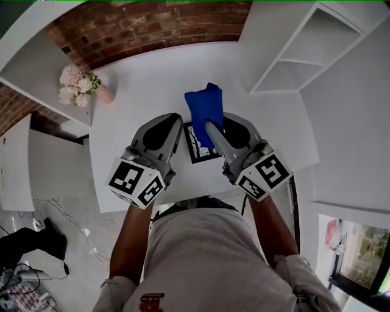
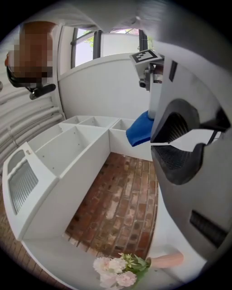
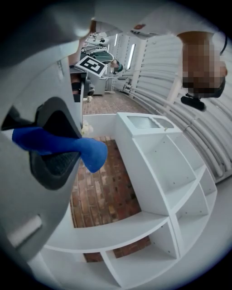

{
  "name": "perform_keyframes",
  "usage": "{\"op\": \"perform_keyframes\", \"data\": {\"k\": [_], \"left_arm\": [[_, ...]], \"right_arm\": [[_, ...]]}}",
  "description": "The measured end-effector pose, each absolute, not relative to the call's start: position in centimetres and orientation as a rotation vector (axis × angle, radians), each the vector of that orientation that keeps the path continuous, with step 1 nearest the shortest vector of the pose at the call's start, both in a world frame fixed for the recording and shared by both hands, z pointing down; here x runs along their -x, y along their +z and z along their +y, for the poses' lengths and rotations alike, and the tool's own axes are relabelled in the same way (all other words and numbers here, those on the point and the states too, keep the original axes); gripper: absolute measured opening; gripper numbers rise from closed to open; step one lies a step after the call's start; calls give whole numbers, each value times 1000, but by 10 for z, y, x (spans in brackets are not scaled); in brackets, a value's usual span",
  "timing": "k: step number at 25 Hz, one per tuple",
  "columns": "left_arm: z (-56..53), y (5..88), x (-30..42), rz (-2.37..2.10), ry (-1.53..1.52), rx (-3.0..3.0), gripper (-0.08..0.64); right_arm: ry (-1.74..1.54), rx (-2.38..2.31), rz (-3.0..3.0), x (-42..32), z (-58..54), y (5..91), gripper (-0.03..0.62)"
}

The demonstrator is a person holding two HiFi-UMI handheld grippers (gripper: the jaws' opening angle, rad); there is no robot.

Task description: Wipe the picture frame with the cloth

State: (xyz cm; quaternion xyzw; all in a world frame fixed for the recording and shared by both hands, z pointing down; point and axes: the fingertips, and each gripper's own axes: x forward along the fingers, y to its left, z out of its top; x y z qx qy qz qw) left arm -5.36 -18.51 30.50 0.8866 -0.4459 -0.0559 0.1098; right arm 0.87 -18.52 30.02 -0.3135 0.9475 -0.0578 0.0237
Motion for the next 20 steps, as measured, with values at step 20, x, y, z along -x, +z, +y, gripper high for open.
{"op": "perform_keyframes", "data": {"k": [20], "left_arm": [[-159,252,53,-1341,-316,-2754,0]], "right_arm": [[68,756,2860,3,-155,258,71]]}}
